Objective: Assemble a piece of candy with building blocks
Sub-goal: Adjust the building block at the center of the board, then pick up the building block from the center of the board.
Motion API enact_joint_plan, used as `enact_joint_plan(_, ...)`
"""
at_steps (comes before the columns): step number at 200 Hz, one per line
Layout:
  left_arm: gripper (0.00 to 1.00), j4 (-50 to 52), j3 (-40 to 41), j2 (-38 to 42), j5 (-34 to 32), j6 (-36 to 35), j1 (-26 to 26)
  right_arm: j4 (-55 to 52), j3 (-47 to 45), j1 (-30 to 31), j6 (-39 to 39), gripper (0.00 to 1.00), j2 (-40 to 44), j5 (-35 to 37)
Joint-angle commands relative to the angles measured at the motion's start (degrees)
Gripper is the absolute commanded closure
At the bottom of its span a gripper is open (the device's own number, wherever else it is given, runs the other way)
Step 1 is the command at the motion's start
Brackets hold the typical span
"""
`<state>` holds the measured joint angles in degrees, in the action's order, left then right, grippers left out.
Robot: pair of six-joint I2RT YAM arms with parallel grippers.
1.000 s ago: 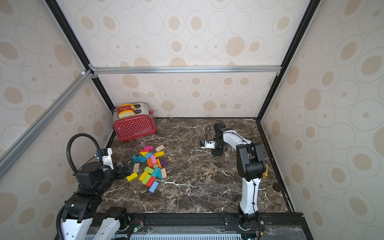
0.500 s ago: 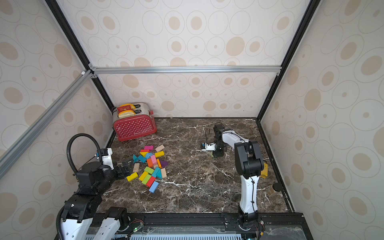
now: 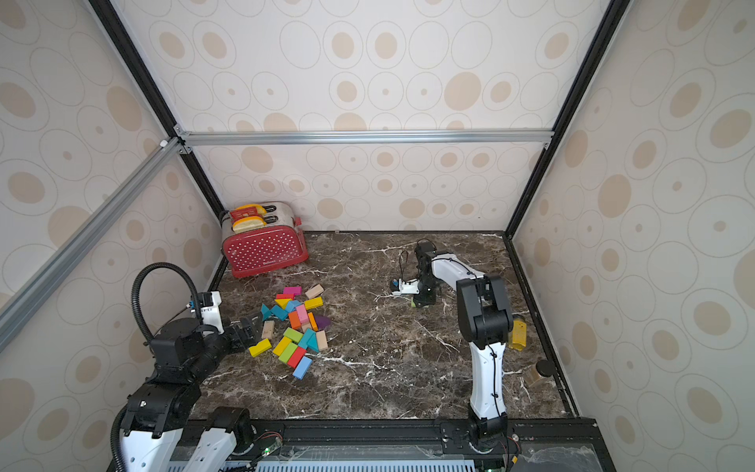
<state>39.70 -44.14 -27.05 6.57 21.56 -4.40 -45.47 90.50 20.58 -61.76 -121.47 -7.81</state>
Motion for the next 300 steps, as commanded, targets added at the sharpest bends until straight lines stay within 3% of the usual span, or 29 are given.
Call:
enact_joint_plan(1, 0.09, -0.44, -0.07, 0.33, 0.11, -0.56, -0.34, -1.59, 0.56, 0.48, -0.45, 0.64, -1.51, -0.35)
enact_joint_plan(39, 0.07, -0.33, -0.28, 0.08, -0.39, -0.56, -0.35, 1.14, -1.38, 0.58, 1.62, 0.39, 0.93, -0.95)
enact_joint_plan(72, 0.01, 0.84, -1.14, -0.98, -3.49, 1.64, -0.34, 4.20, -2.70, 1.16, 10.29, 0.30, 9.14, -4.83)
enact_joint_plan(90, 0.01, 2.14, -1.12, -1.57, -6.20, 3.70, -0.58, 9.59, -5.60, 2.26, 21.11, 0.28, 15.68, -4.45)
enact_joint_plan(123, 0.01, 3.77, -1.92, -5.23, -5.03, 4.69, -0.78, 22.82, -14.87, 10.07, 52.87, 0.22, 24.75, -7.85)
enact_joint_plan(142, 0.01, 7.34, -4.29, -9.25, -8.09, 6.05, -0.78, 28.10, -18.50, 16.89, 69.12, 0.22, 24.30, -6.53)
enact_joint_plan(162, 0.02, 6.14, -3.35, -11.56, -5.87, 8.84, -0.78, 25.93, -15.78, 25.14, 75.80, 0.23, 20.20, -1.56)
enact_joint_plan(222, 0.02, 5.43, -1.89, -10.64, -7.10, 8.91, -0.78, 18.50, -4.45, 39.03, 78.60, 0.28, 6.61, 7.73)
enact_joint_plan(300, 0.02, 5.30, -1.68, -10.37, -7.32, 8.32, -0.78, 11.84, 7.54, 41.35, 82.21, 0.30, -4.32, 7.73)
